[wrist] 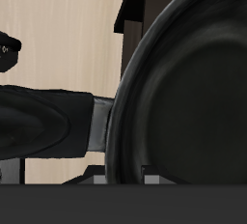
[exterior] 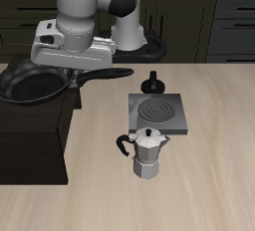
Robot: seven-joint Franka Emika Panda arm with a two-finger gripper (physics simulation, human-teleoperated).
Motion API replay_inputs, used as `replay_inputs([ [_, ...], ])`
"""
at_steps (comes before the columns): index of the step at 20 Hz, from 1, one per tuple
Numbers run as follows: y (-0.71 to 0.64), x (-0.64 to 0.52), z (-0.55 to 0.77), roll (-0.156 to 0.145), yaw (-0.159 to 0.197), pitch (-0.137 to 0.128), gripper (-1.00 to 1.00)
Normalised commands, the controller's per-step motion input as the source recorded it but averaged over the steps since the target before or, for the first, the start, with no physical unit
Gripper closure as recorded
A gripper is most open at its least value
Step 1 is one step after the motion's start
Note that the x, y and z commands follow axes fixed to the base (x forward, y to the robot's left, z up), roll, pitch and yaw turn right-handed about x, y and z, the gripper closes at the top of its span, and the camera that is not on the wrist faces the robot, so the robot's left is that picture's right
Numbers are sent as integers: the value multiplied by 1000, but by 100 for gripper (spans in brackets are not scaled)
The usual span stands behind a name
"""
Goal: Place the frypan on the top layer of the shelf
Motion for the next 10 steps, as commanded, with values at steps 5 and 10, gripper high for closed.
replay_inputs([
  [5, 170, -132, 139, 14, 42, -34, 100],
  [10, 212, -98, 132, -4, 50, -39, 100],
])
